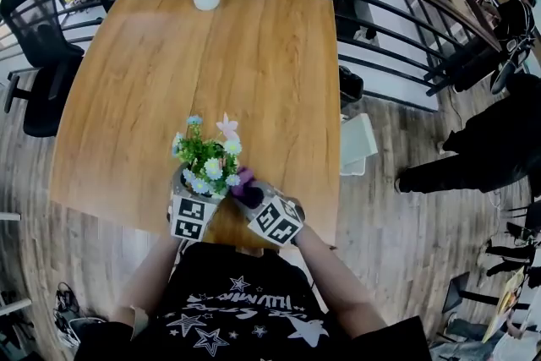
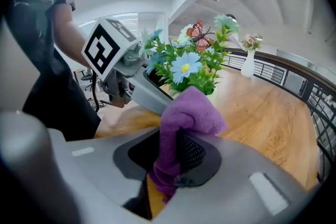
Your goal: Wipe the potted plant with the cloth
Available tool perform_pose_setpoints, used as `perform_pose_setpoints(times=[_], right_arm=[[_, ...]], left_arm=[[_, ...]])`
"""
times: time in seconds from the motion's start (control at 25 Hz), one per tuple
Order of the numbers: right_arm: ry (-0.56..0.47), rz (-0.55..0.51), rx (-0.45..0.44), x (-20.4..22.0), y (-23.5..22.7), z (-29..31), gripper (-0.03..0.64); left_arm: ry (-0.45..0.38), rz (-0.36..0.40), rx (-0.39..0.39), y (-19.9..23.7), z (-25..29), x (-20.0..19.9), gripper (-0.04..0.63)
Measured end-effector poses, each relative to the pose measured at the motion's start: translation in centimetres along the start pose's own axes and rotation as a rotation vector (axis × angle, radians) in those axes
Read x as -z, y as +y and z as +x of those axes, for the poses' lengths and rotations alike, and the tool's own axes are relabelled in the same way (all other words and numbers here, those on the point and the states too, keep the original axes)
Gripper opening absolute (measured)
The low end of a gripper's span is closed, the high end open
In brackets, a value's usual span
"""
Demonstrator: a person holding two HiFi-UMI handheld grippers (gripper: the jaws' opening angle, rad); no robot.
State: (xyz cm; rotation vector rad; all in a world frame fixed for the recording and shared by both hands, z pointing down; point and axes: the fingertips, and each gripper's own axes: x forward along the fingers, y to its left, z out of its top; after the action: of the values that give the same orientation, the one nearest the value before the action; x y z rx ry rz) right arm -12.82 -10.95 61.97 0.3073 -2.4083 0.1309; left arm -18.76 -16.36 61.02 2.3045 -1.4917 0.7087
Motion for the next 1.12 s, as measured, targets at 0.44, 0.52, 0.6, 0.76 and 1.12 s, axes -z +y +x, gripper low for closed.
perform_pose_setpoints(times=[0.44,0.52,0.6,0.76,1.12], right_arm=[[-0.02,0.136,0.13,1.0,-3.2,-1.9,0.08],[-0.018,0.15,0.146,1.2,-3.8,-2.0,0.08],[-0.02,0.164,0.164,1.4,-4.5,-2.2,0.08],[-0.017,0.182,0.197,1.8,-5.9,-2.4,0.08],[-0.026,0.205,0.248,1.8,-8.0,-2.6,0.081]], left_arm=[[0.022,0.002,0.086,-4.1,-1.5,0.6,0.483],[0.021,0.005,0.104,-4.6,-1.6,0.5,0.483],[0.022,0.016,0.124,-5.2,-1.6,0.6,0.483],[0.022,0.033,0.171,-6.0,-1.5,0.5,0.483],[0.002,0.102,0.287,-6.5,-1.4,0.5,0.483]])
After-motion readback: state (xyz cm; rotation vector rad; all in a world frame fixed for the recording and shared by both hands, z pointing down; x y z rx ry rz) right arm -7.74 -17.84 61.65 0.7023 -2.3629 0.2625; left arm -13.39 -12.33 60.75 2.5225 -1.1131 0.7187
